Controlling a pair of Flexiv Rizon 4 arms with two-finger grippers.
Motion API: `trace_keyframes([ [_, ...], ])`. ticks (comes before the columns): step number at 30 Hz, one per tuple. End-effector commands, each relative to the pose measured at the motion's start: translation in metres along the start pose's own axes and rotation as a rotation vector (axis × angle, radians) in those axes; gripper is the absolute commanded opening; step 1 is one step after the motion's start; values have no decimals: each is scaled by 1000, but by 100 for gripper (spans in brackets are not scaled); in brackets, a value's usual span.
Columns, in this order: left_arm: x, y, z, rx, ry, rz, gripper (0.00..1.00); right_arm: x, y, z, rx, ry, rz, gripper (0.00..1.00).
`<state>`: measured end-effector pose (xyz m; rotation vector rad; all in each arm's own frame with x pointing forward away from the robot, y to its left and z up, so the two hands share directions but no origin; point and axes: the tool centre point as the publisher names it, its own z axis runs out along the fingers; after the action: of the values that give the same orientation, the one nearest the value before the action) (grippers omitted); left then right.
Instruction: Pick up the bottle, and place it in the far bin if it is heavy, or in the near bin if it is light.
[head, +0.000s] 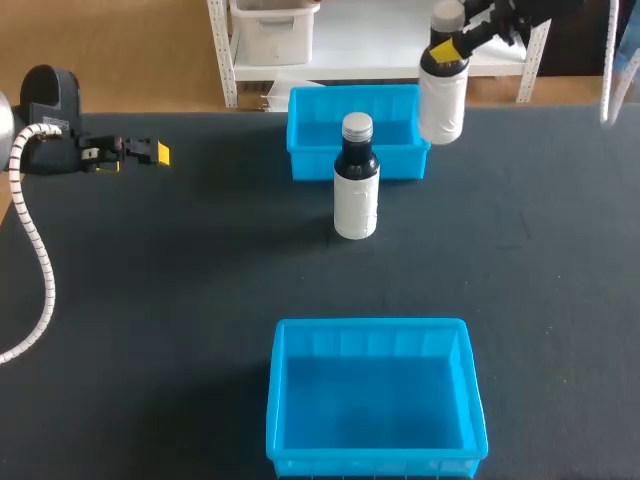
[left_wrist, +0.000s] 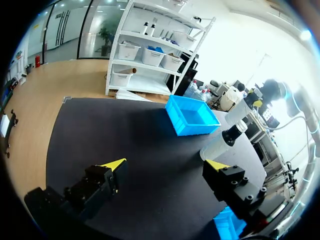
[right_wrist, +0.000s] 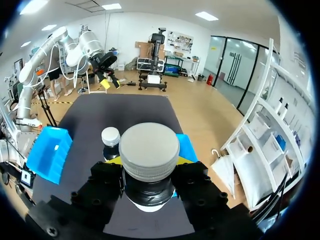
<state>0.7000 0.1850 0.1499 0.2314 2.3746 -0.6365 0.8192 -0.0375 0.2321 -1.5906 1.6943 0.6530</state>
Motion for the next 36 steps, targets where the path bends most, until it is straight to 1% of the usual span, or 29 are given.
trace_keyframes([
  [1, 0, 0, 0, 0, 0, 0, 100, -7, -18, 8, -31, -2, -14, 0],
  [8, 0, 0, 0, 0, 0, 0, 100, -14, -29, 25, -51, -24, -29, 0],
  [17, 0, 0, 0, 0, 0, 0, 100, -29, -41, 52, -82, -36, -67, 0],
  [22, 0, 0, 0, 0, 0, 0, 100, -36, -48, 68, -105, -60, -74, 0],
  [29, 0, 0, 0, 0, 0, 0, 100, -40, -55, 82, -120, -95, -55, 0],
  [36, 0, 0, 0, 0, 0, 0, 100, -42, -56, 99, -147, -102, -47, 0],
])
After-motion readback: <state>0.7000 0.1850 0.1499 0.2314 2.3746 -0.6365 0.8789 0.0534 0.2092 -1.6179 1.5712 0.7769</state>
